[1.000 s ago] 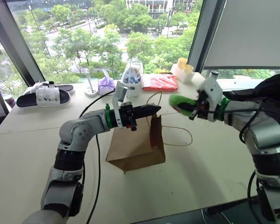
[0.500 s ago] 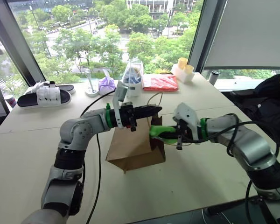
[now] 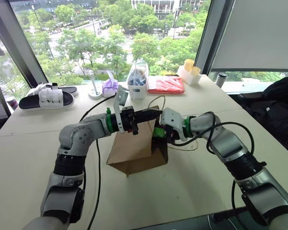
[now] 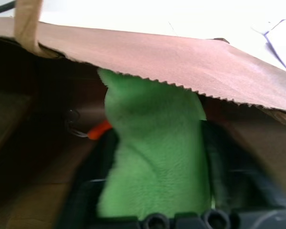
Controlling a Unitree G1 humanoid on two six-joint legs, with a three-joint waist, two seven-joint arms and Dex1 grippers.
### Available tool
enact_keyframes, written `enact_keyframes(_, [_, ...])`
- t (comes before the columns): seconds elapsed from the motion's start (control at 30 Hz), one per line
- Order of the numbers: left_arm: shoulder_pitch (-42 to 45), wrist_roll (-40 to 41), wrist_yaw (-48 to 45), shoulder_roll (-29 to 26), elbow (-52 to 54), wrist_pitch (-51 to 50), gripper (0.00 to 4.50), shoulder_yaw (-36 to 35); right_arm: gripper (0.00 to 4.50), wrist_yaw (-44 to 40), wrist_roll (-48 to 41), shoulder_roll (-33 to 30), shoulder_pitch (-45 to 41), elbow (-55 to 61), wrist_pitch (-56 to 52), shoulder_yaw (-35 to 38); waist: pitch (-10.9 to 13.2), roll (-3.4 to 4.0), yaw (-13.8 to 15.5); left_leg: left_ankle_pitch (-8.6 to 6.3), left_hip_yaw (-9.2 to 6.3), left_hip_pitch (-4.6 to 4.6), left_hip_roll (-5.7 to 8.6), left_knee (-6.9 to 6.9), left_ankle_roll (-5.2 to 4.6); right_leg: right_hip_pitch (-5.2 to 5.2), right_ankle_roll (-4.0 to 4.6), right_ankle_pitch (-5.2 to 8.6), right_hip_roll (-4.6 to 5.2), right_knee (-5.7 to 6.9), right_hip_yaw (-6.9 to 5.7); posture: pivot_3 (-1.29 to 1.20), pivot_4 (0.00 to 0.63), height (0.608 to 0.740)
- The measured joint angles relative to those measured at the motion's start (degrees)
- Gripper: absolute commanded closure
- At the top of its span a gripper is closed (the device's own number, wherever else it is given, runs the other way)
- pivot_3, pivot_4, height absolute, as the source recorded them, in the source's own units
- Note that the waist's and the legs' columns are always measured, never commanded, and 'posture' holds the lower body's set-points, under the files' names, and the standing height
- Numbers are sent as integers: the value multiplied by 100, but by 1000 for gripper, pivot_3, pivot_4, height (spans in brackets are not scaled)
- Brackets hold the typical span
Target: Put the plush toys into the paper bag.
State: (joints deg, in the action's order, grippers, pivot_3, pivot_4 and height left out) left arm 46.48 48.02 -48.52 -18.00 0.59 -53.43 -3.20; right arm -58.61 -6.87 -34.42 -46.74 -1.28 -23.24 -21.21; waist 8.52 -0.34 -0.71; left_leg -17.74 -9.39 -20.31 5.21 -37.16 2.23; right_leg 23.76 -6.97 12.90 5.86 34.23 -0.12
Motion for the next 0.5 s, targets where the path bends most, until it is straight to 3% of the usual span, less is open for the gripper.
enact_keyframes(0.03, [-6, 0, 7, 2, 19, 0, 4500, -1, 296, -3, -4, 21, 26, 8, 0, 31, 0, 0, 1, 0, 0, 0, 0, 0, 0, 0, 0, 0, 0, 0, 0, 0, 150, 740])
enact_keyframes(0.07, [-7, 0, 10, 3, 26, -1, 4500, 0, 22, -6, -14, 34, 75, 47, -16, 68, 0, 0, 1, 0, 0, 0, 0, 0, 0, 0, 0, 0, 0, 0, 0, 0, 150, 740])
enact_keyframes(0.23, [12, 26, -10, 68, 64, 1, 4500, 15, 22, -14, -239, 22, 358, 513, -373, 380, 0, 0, 11, 0, -3, -2, 0, -1, 0, -1, 1, 0, 0, 0, 0, 0, 150, 740])
enact_keyframes(0.5, [50, 21, -109, 74, 52, 1, 4500, 42, 22, 375, -1407, -163, 1019, 2000, -1643, 1836, 0, 0, 15, 0, -3, 1, 0, 0, 0, -5, 1, 0, 0, -2, 0, 0, 150, 740])
